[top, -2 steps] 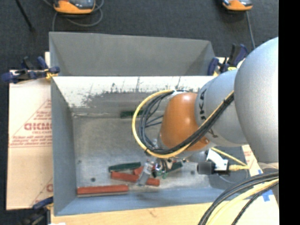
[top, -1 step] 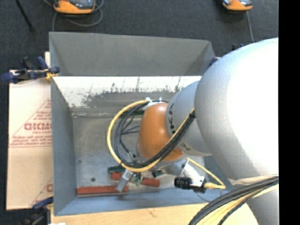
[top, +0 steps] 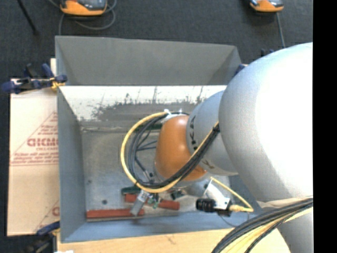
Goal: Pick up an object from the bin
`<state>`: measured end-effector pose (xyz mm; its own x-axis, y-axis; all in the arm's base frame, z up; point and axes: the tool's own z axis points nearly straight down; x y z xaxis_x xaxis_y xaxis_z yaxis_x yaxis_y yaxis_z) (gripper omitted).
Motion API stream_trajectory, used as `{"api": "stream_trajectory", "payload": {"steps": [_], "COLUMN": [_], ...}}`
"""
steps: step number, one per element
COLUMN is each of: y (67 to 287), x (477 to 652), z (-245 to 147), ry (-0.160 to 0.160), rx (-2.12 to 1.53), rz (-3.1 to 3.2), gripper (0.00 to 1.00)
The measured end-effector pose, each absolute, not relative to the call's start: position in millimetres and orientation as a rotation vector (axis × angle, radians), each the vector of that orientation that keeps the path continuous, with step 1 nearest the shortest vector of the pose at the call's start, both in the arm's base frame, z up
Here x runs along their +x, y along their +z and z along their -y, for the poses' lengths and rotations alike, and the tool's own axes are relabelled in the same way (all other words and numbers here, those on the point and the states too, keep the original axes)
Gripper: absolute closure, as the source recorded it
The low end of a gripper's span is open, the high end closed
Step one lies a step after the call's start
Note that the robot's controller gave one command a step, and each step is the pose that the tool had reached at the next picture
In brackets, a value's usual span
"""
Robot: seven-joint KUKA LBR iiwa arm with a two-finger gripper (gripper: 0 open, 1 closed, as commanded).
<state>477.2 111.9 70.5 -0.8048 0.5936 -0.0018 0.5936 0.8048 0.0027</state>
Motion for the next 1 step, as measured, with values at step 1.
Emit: {"api": "stream_trajectory", "payload": {"steps": [1], "y": [73.0], "x": [477.3], "z": [-113.5], "ry": [0.006], "rx": [0.981], "rz": [-2.987], "gripper": [1.00]}}
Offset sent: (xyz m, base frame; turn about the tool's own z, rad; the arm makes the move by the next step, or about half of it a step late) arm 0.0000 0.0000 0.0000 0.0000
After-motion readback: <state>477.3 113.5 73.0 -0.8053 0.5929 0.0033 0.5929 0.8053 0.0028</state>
